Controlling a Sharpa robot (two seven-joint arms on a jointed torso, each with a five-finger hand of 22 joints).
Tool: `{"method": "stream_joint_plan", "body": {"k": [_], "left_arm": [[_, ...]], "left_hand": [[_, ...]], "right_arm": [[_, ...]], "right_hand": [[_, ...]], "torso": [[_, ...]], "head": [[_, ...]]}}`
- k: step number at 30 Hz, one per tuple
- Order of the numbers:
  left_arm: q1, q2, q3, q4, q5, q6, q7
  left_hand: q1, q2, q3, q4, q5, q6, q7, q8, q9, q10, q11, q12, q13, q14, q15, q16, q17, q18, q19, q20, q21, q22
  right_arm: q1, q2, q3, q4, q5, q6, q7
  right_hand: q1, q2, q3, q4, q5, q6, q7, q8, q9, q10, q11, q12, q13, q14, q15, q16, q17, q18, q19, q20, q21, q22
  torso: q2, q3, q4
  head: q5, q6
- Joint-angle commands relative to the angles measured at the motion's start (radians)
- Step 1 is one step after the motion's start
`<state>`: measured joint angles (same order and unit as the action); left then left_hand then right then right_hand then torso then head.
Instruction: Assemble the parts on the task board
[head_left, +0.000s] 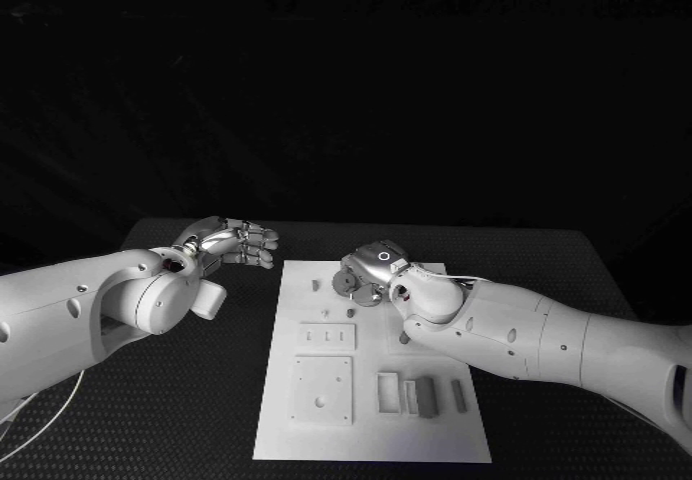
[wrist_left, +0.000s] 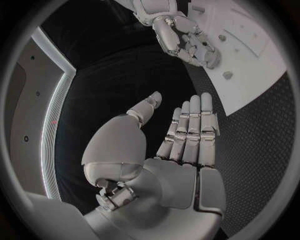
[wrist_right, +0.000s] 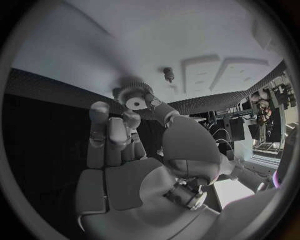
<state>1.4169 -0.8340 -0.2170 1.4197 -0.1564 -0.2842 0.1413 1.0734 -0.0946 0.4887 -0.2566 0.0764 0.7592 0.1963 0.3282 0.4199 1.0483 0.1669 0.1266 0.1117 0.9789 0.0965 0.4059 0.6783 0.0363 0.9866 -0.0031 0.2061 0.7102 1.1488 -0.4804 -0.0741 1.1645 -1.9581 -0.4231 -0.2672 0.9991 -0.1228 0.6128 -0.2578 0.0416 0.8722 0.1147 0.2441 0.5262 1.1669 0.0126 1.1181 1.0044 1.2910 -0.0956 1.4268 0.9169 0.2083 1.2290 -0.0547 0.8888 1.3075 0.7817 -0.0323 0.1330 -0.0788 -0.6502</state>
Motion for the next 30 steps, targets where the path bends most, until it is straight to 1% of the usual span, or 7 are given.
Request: {"method": "stream_joint_plan", "body": {"k": [1, 4, 7, 10, 17, 22, 30], "left_arm": [[0.001, 0.001, 0.001, 0.002, -0.001, 0.014, 0.007], [0.001, 0.001, 0.001, 0.002, -0.001, 0.014, 0.007], [0.001, 0.000, 0.001, 0.002, -0.001, 0.013, 0.007], [0.001, 0.000, 0.001, 0.003, -0.001, 0.012, 0.007], [0.001, 0.000, 0.001, 0.003, -0.001, 0.013, 0.006], [0.001, 0.000, 0.001, 0.002, -0.001, 0.012, 0.006], [0.001, 0.001, 0.001, 0.001, -0.001, 0.013, 0.006]], "left_hand": [[-0.007, 0.000, 0.003, -0.001, -0.006, 0.003, 0.014, -0.005, -0.001, 0.007, -0.001, -0.007, -0.001, 0.007, -0.002, -0.004, 0.001, 0.016, 0.000, -0.002, -0.005, 0.001], [-0.007, 0.000, 0.003, -0.001, -0.006, 0.003, 0.014, -0.005, -0.001, 0.007, -0.001, -0.007, -0.001, 0.007, -0.002, -0.004, 0.002, 0.016, 0.000, -0.002, -0.005, 0.001], [-0.007, 0.000, 0.003, -0.001, -0.006, 0.003, 0.014, -0.005, -0.001, 0.007, -0.001, -0.007, -0.001, 0.007, -0.002, -0.004, 0.002, 0.016, 0.000, -0.002, -0.005, 0.001], [-0.007, 0.000, 0.003, -0.001, -0.006, 0.003, 0.014, -0.005, -0.001, 0.007, -0.001, -0.007, 0.000, 0.007, -0.002, -0.004, 0.002, 0.016, 0.000, -0.002, -0.005, 0.002], [-0.007, 0.000, 0.003, -0.002, -0.006, 0.003, 0.014, -0.005, -0.001, 0.007, -0.001, -0.007, 0.000, 0.008, -0.002, -0.005, 0.003, 0.016, 0.000, -0.002, -0.005, 0.002], [-0.008, 0.000, 0.003, -0.001, -0.006, 0.003, 0.014, -0.005, -0.001, 0.007, -0.001, -0.007, 0.000, 0.008, -0.001, -0.005, 0.003, 0.016, 0.000, -0.002, -0.005, 0.002], [-0.009, 0.001, 0.003, -0.001, -0.006, 0.003, 0.014, -0.005, -0.001, 0.007, -0.001, -0.008, 0.000, 0.008, -0.001, -0.006, 0.004, 0.016, 0.000, -0.002, -0.006, 0.002]], "right_arm": [[-0.007, -0.001, -0.004, -0.003, 0.003, 0.034, -0.003], [-0.007, -0.001, -0.004, -0.002, 0.013, 0.039, 0.002], [-0.008, -0.003, -0.004, 0.004, 0.022, 0.041, 0.012], [-0.008, -0.003, -0.004, 0.008, 0.024, 0.042, 0.014], [-0.009, -0.001, -0.004, 0.007, 0.014, 0.030, 0.002], [-0.009, 0.000, -0.004, 0.002, 0.014, 0.026, -0.002], [-0.009, 0.001, -0.004, 0.003, 0.015, 0.012, -0.002]], "right_hand": [[-0.002, -0.012, 0.003, 0.004, 0.006, 0.016, 0.017, 0.004, 0.002, 0.001, 0.005, -0.004, -0.001, -0.004, 0.004, -0.005, -0.002, 0.053, 0.001, -0.009, -0.005, 0.012], [-0.002, -0.017, 0.003, 0.005, 0.006, 0.018, 0.016, 0.005, 0.002, 0.001, 0.004, -0.004, -0.001, -0.004, 0.004, -0.005, -0.002, 0.053, 0.001, -0.009, -0.006, 0.013], [-0.008, -0.033, 0.001, 0.013, 0.006, 0.017, 0.016, 0.004, 0.002, 0.001, 0.004, -0.005, -0.001, -0.004, 0.004, -0.005, -0.002, 0.053, 0.002, -0.008, -0.007, 0.012], [-0.015, -0.071, 0.011, 0.042, 0.006, 0.017, 0.016, 0.004, 0.001, 0.002, 0.004, -0.006, -0.001, -0.003, 0.003, -0.007, -0.003, 0.053, 0.005, -0.008, -0.009, 0.011], [-0.009, -0.104, 0.026, 0.081, 0.006, 0.005, 0.018, -0.002, -0.002, 0.001, 0.006, -0.007, 0.000, -0.002, 0.005, -0.007, -0.003, 0.053, 0.007, -0.010, -0.011, 0.011], [-0.004, -0.118, 0.031, 0.098, 0.006, -0.010, 0.023, -0.010, -0.005, -0.002, 0.010, -0.008, 0.000, -0.002, 0.009, -0.008, -0.004, 0.053, 0.008, -0.011, -0.013, 0.011], [0.002, -0.117, 0.034, 0.106, 0.006, -0.014, 0.024, -0.012, -0.005, -0.003, 0.012, -0.008, 0.001, -0.002, 0.011, -0.008, -0.004, 0.053, 0.008, -0.011, -0.014, 0.012]], "torso": [[0.000, -0.0007, 0.0003], [0.000, -0.0010, 0.0005], [0.000, -0.0009, 0.0001], [0.000, -0.0010, -0.0001], [0.000, -0.0006, 0.0004], [0.000, -0.0009, 0.0007], [0.000, -0.0004, 0.0002]], "head": [[0.000, 0.000], [0.000, -0.001], [0.000, -0.002], [0.001, -0.003], [0.000, -0.005], [-0.001, -0.006], [-0.002, -0.006]]}}
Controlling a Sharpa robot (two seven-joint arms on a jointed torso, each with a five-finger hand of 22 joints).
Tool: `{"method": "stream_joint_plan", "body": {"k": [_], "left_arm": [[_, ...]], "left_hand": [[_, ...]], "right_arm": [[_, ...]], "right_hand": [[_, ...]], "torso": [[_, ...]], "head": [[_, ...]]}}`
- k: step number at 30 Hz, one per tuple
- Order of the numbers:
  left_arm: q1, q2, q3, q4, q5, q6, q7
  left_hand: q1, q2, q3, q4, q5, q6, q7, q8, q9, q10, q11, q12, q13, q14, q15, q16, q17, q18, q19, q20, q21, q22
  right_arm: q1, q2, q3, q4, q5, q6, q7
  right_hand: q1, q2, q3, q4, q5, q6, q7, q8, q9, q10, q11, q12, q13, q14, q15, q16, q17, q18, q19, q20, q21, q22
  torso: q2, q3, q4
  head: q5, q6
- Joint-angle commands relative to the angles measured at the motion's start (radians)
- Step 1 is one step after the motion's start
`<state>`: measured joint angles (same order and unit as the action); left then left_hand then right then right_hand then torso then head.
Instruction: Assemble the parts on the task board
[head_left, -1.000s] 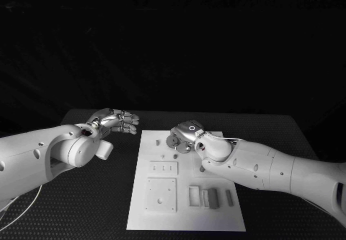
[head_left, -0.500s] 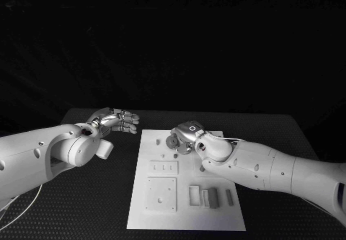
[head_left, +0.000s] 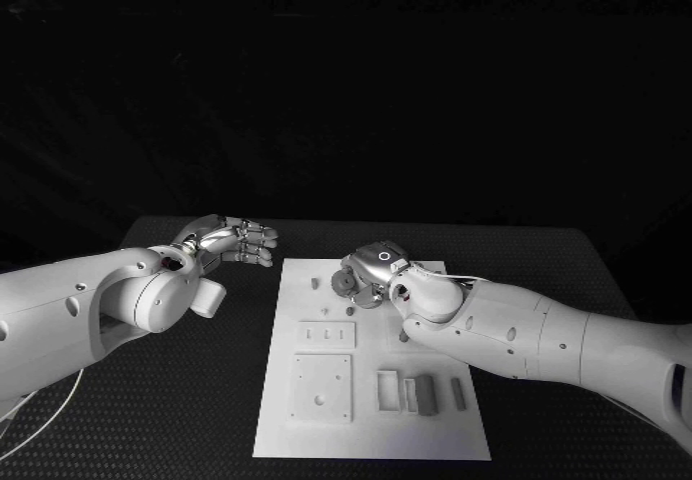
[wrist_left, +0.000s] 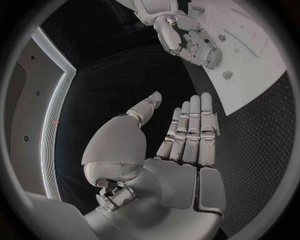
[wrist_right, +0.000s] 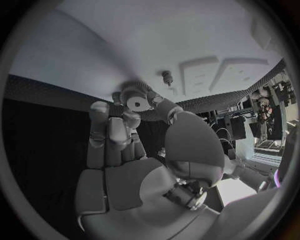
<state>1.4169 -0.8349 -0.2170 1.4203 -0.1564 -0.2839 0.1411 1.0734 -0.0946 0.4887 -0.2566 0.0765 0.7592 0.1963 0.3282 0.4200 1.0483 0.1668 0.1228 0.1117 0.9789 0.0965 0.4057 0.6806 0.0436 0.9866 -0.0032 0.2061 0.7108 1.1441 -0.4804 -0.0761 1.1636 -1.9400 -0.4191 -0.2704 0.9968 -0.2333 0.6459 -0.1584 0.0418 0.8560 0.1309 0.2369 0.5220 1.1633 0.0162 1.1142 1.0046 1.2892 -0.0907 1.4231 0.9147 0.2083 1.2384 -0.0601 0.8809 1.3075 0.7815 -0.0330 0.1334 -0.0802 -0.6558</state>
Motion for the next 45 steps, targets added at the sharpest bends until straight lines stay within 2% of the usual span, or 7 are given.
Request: {"method": "stream_joint_plan", "body": {"k": [1, 10, 18, 28, 32, 45], "left_arm": [[0.001, 0.002, 0.001, 0.000, -0.001, 0.013, 0.006], [0.001, 0.002, 0.001, -0.001, -0.001, 0.013, 0.006], [0.001, 0.001, 0.001, 0.001, -0.001, 0.014, 0.005], [0.001, 0.003, 0.001, -0.002, -0.001, 0.016, 0.004], [0.001, 0.005, 0.001, -0.003, -0.001, 0.016, 0.004], [0.001, 0.005, 0.001, -0.004, -0.001, 0.016, 0.003]], "left_hand": [[-0.009, 0.000, 0.003, -0.001, -0.006, 0.003, 0.014, -0.005, -0.001, 0.007, -0.001, -0.004, 0.000, 0.008, -0.001, -0.006, 0.001, 0.009, 0.000, -0.002, -0.006, 0.001], [-0.009, 0.001, 0.003, -0.001, -0.006, 0.003, 0.014, -0.005, -0.001, 0.007, -0.001, -0.004, 0.000, 0.008, -0.001, -0.006, 0.002, 0.009, 0.000, -0.002, -0.006, 0.002], [-0.011, 0.000, 0.002, 0.000, -0.006, 0.002, 0.014, -0.005, -0.002, 0.006, -0.001, -0.005, -0.001, 0.008, -0.001, -0.008, 0.003, 0.009, 0.000, -0.001, -0.006, 0.002], [-0.014, 0.000, 0.002, 0.003, -0.006, 0.001, 0.015, -0.006, -0.002, 0.005, 0.000, -0.006, -0.001, 0.008, -0.001, -0.009, 0.005, 0.009, 0.000, -0.001, -0.007, 0.003], [-0.015, 0.001, 0.002, 0.004, -0.006, 0.001, 0.015, -0.006, -0.002, 0.005, 0.000, -0.007, -0.001, 0.008, -0.001, -0.010, 0.005, 0.009, 0.000, -0.001, -0.007, 0.003], [-0.016, 0.001, 0.002, 0.005, -0.005, 0.001, 0.016, -0.006, -0.002, 0.005, 0.000, -0.007, -0.001, 0.009, -0.001, -0.011, 0.006, 0.009, 0.000, -0.001, -0.007, 0.003]], "right_arm": [[-0.004, 0.001, -0.002, 0.004, -0.002, 0.006, 0.002], [-0.004, -0.010, -0.002, 0.020, 0.042, -0.001, 0.016], [-0.003, -0.015, -0.001, 0.025, 0.084, 0.029, 0.027], [-0.003, -0.011, 0.000, 0.015, 0.103, 0.037, 0.027], [-0.003, -0.008, 0.001, 0.009, 0.104, 0.045, 0.026], [-0.003, 0.000, 0.002, -0.009, 0.113, 0.079, 0.032]], "right_hand": [[0.005, -0.006, 0.000, 0.009, 0.006, 0.001, 0.009, -0.005, -0.001, 0.000, 0.009, -0.004, 0.001, 0.000, 0.006, -0.004, -0.001, 0.053, -0.001, -0.005, -0.006, 0.012], [-0.004, -0.006, -0.005, 0.042, 0.006, -0.019, 0.012, -0.014, -0.003, -0.001, 0.012, -0.003, 0.002, -0.001, 0.009, -0.003, -0.001, 0.053, 0.000, -0.004, -0.006, 0.013], [-0.073, 0.002, -0.012, 0.136, 0.006, -0.028, 0.010, -0.017, -0.001, -0.003, 0.010, -0.004, 0.003, -0.003, 0.008, -0.002, 0.001, 0.053, -0.003, -0.003, -0.009, 0.014], [-0.089, 0.017, -0.013, 0.166, 0.006, -0.036, 0.009, -0.020, -0.001, -0.005, 0.009, -0.003, 0.004, -0.004, 0.007, -0.001, 0.002, 0.053, -0.006, -0.006, -0.009, 0.017], [-0.084, 0.027, -0.013, 0.170, 0.006, -0.052, 0.007, -0.026, -0.002, -0.006, 0.007, -0.002, 0.005, -0.004, 0.004, 0.001, 0.006, 0.053, -0.006, -0.008, -0.008, 0.018], [-0.045, 0.076, -0.040, 0.114, 0.006, -0.065, 0.002, -0.026, 0.004, -0.009, 0.002, 0.000, 0.009, -0.005, 0.000, 0.005, 0.013, 0.053, -0.014, -0.010, -0.001, 0.020]], "torso": [[0.000, 0.0004, 0.0000], [0.000, 0.0000, 0.0000], [0.000, -0.0004, -0.0010], [0.000, 0.0001, 0.0001], [0.000, 0.0002, 0.0004], [0.000, -0.0001, 0.0002]], "head": [[0.000, -0.001], [0.001, -0.003], [0.001, -0.003], [0.000, -0.004], [-0.001, -0.004], [0.001, -0.005]]}}
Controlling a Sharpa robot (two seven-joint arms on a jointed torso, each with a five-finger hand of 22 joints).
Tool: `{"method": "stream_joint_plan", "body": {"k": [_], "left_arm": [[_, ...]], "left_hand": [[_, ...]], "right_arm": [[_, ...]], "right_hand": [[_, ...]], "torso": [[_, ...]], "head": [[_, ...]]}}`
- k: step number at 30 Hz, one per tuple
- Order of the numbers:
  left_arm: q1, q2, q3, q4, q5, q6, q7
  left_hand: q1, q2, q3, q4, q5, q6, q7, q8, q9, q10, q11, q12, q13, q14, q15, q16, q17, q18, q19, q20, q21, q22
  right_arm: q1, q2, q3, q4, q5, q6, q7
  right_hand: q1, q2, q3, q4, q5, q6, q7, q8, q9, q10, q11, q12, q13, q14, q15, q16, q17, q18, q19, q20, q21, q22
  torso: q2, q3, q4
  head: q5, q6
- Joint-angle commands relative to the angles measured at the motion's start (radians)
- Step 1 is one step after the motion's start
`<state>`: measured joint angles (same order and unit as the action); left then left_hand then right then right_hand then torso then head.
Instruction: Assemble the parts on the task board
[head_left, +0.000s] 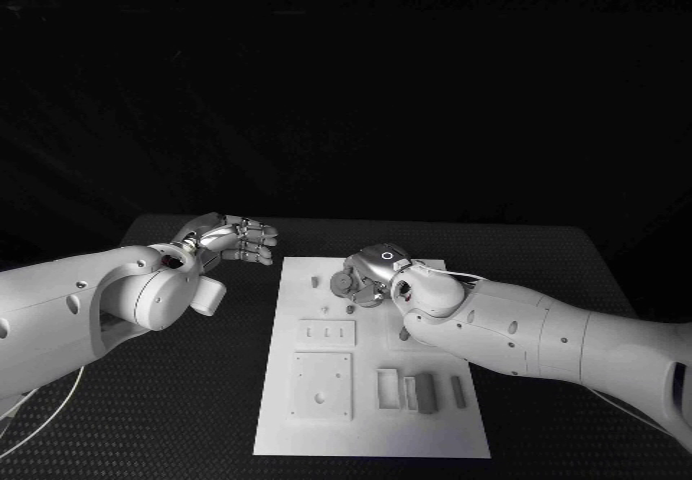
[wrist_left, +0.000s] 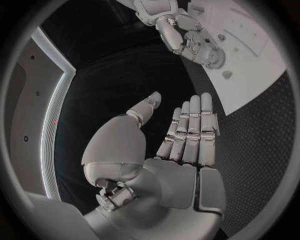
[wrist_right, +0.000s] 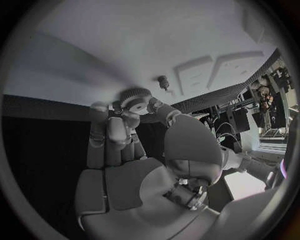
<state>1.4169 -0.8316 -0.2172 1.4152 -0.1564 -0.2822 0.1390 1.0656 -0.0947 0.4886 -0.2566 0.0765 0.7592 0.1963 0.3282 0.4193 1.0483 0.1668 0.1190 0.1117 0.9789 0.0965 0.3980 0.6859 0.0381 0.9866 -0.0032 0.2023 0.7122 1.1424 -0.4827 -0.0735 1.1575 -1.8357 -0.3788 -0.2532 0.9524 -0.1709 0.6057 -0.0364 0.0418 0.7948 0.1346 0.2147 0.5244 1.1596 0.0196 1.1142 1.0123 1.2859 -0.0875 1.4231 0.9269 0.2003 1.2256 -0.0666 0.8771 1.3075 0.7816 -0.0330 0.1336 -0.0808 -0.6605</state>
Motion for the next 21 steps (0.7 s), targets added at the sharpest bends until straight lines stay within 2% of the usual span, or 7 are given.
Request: {"method": "stream_joint_plan", "body": {"k": [1, 8, 21], "left_arm": [[0.001, 0.002, 0.001, 0.001, -0.001, 0.013, 0.005], [0.001, 0.004, 0.001, 0.000, -0.001, 0.014, 0.005], [0.001, 0.003, 0.001, 0.000, -0.001, 0.013, 0.005]], "left_hand": [[-0.008, 0.001, 0.002, 0.005, -0.005, 0.001, 0.016, -0.006, -0.002, 0.005, 0.000, -0.003, -0.001, 0.009, -0.001, -0.003, 0.001, 0.014, 0.000, -0.001, -0.004, 0.002], [-0.008, 0.001, 0.003, 0.005, -0.005, 0.001, 0.016, -0.006, -0.002, 0.005, 0.000, -0.004, -0.001, 0.009, -0.001, -0.004, 0.002, 0.014, 0.000, -0.001, -0.004, 0.002], [-0.008, 0.001, 0.003, 0.005, -0.005, 0.001, 0.016, -0.006, -0.002, 0.005, 0.000, -0.004, -0.001, 0.009, -0.001, -0.005, 0.003, 0.015, 0.000, -0.001, -0.004, 0.002]], "right_arm": [[-0.001, 0.003, -0.001, -0.005, 0.015, 0.043, 0.015], [0.001, 0.005, 0.000, -0.008, 0.023, 0.039, 0.014], [0.003, -0.001, 0.003, -0.017, 0.109, 0.084, 0.013]], "right_hand": [[0.001, 0.018, -0.001, -0.011, 0.006, -0.004, -0.002, -0.004, 0.002, -0.005, -0.001, 0.000, 0.001, -0.001, -0.003, 0.005, 0.002, 0.061, -0.002, -0.003, 0.003, 0.020], [-0.001, 0.026, -0.010, -0.022, 0.006, -0.007, -0.001, -0.004, 0.003, -0.005, -0.001, 0.000, 0.002, -0.001, -0.003, 0.006, 0.005, 0.061, -0.003, -0.002, 0.004, 0.020], [-0.009, 0.036, -0.018, -0.029, 0.006, -0.010, 0.000, -0.004, 0.004, -0.007, 0.000, 0.000, 0.003, -0.003, -0.002, 0.006, 0.005, 0.061, -0.005, -0.001, 0.004, 0.019]], "torso": [[0.000, -0.0001, -0.0001], [0.000, -0.0006, -0.0002], [-0.001, -0.0005, 0.0004]], "head": [[0.001, 0.000], [0.000, -0.002], [-0.001, -0.002]]}}
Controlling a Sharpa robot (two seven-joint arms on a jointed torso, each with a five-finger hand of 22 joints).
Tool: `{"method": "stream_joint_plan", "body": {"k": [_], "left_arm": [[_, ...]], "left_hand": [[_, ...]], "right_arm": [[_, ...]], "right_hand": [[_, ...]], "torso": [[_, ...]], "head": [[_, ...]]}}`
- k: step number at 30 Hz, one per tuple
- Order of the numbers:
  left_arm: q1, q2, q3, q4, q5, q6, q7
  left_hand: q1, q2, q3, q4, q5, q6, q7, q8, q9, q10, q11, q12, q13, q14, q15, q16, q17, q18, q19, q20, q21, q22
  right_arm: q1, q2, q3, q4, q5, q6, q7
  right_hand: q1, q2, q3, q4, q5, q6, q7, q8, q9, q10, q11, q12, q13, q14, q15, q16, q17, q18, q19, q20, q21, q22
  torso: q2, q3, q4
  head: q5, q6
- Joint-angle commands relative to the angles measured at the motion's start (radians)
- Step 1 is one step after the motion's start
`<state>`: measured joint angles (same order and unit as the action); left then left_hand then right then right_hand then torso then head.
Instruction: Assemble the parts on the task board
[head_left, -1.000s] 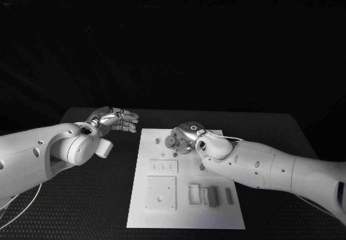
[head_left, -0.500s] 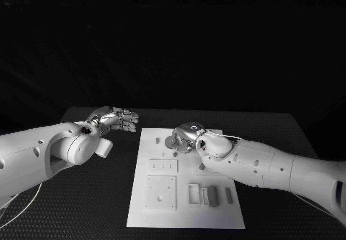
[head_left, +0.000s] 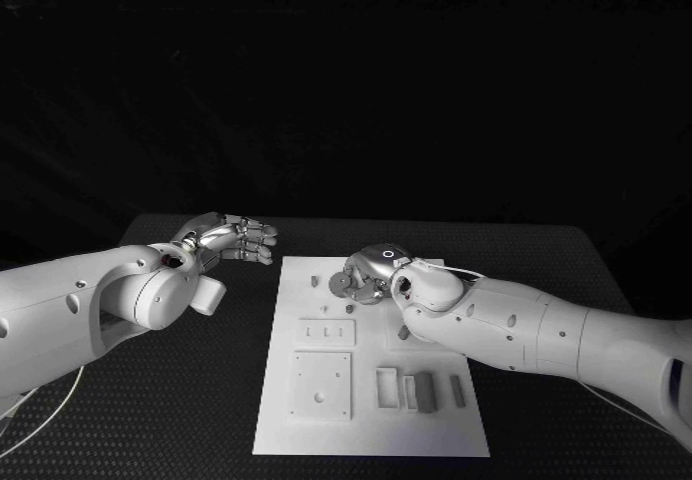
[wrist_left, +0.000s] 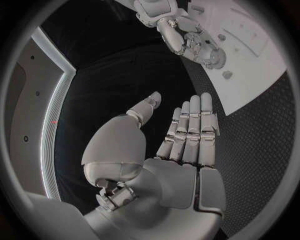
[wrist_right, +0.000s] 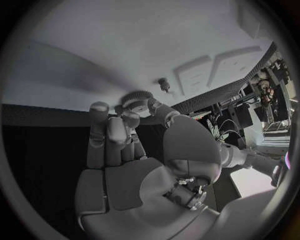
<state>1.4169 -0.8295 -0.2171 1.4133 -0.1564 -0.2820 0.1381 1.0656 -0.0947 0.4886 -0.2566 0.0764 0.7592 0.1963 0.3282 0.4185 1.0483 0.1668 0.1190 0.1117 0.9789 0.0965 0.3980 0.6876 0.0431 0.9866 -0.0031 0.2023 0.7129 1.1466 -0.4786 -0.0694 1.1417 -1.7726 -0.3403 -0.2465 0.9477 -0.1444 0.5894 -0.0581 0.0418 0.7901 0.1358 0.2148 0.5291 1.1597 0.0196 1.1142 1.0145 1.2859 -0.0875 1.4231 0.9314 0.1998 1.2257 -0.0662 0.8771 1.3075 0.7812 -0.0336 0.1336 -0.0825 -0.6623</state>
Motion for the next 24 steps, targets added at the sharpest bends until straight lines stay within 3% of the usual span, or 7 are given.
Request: {"method": "stream_joint_plan", "body": {"k": [1, 5, 10, 17, 19, 24], "left_arm": [[0.001, 0.000, 0.001, 0.002, -0.001, 0.012, 0.006], [0.001, -0.002, 0.001, 0.003, -0.001, 0.011, 0.005], [0.001, -0.005, 0.001, 0.005, -0.001, 0.010, 0.006], [0.001, -0.009, 0.001, 0.006, -0.001, 0.007, 0.006], [0.001, -0.009, 0.001, 0.005, -0.001, 0.007, 0.006], [0.001, -0.009, 0.000, -0.002, -0.001, 0.008, 0.007]], "left_hand": [[-0.008, 0.001, 0.003, 0.005, -0.005, 0.001, 0.016, -0.006, -0.001, 0.005, 0.000, -0.004, -0.001, 0.009, -0.001, -0.005, 0.001, 0.010, 0.000, -0.002, -0.004, 0.002], [-0.008, 0.001, 0.003, 0.006, -0.005, 0.001, 0.016, -0.006, -0.001, 0.006, 0.000, -0.004, -0.001, 0.009, -0.001, -0.005, 0.002, 0.010, 0.000, -0.001, -0.004, 0.002], [-0.008, 0.001, 0.003, 0.006, -0.005, 0.001, 0.016, -0.006, -0.001, 0.006, 0.000, -0.004, -0.001, 0.009, -0.001, -0.006, 0.002, 0.010, 0.000, -0.002, -0.004, 0.002], [-0.008, 0.001, 0.003, 0.005, -0.005, 0.001, 0.016, -0.006, -0.001, 0.006, 0.000, -0.004, -0.001, 0.009, -0.001, -0.006, 0.003, 0.010, 0.000, -0.002, -0.005, 0.002], [-0.008, 0.001, 0.003, 0.005, -0.005, 0.001, 0.016, -0.006, -0.001, 0.006, 0.000, -0.005, -0.001, 0.009, -0.001, -0.006, 0.003, 0.010, 0.000, -0.002, -0.005, 0.002], [-0.008, 0.000, 0.003, 0.005, -0.005, 0.001, 0.016, -0.006, -0.001, 0.006, 0.000, -0.005, -0.001, 0.010, -0.001, -0.007, 0.003, 0.010, 0.000, -0.002, -0.005, 0.002]], "right_arm": [[-0.001, -0.008, -0.001, -0.001, 0.049, 0.047, 0.005], [-0.001, -0.021, -0.001, 0.007, 0.063, 0.057, 0.003], [-0.001, -0.051, 0.005, 0.037, 0.064, -0.012, 0.011], [0.009, -0.115, 0.042, 0.100, 0.083, -0.123, 0.056], [0.011, -0.134, 0.056, 0.119, 0.094, -0.141, 0.073], [0.017, -0.180, 0.078, 0.158, 0.118, -0.165, 0.098]], "right_hand": [[-0.006, 0.009, -0.002, -0.007, 0.006, -0.004, -0.001, -0.003, 0.000, -0.007, 0.001, 0.000, 0.001, -0.003, -0.002, 0.006, 0.000, 0.062, -0.006, -0.001, 0.005, 0.019], [-0.012, 0.001, -0.006, -0.008, 0.006, -0.001, 0.001, -0.002, 0.001, -0.008, 0.003, 0.000, 0.002, -0.004, 0.000, 0.005, -0.001, 0.062, -0.007, 0.000, 0.004, 0.019], [-0.015, -0.009, -0.004, -0.008, 0.006, 0.002, 0.004, 0.000, 0.002, -0.009, 0.005, 0.000, 0.003, -0.004, 0.002, 0.006, 0.001, 0.062, -0.007, -0.001, 0.004, 0.018], [0.000, -0.031, 0.005, -0.021, 0.006, 0.023, 0.011, 0.011, 0.006, -0.006, 0.012, 0.005, 0.005, 0.004, 0.009, 0.012, 0.012, 0.062, -0.001, -0.004, 0.008, 0.018], [0.002, -0.036, 0.006, -0.022, 0.006, 0.025, 0.011, 0.012, 0.007, -0.006, 0.012, 0.005, 0.005, 0.005, 0.009, 0.012, 0.013, 0.062, 0.000, -0.004, 0.008, 0.018], [0.009, -0.046, 0.012, -0.026, 0.006, 0.029, 0.011, 0.013, 0.007, -0.005, 0.012, 0.006, 0.005, 0.005, 0.010, 0.013, 0.012, 0.062, 0.002, -0.005, 0.008, 0.017]], "torso": [[0.000, 0.0004, 0.0005], [0.000, 0.0006, -0.0001], [0.000, 0.0018, -0.0018], [0.000, 0.0031, -0.0047], [0.000, 0.0035, -0.0050], [0.000, 0.0058, -0.0089]], "head": [[0.001, -0.001], [0.002, -0.001], [0.003, -0.001], [0.001, 0.006], [-0.001, 0.008], [0.000, 0.013]]}}
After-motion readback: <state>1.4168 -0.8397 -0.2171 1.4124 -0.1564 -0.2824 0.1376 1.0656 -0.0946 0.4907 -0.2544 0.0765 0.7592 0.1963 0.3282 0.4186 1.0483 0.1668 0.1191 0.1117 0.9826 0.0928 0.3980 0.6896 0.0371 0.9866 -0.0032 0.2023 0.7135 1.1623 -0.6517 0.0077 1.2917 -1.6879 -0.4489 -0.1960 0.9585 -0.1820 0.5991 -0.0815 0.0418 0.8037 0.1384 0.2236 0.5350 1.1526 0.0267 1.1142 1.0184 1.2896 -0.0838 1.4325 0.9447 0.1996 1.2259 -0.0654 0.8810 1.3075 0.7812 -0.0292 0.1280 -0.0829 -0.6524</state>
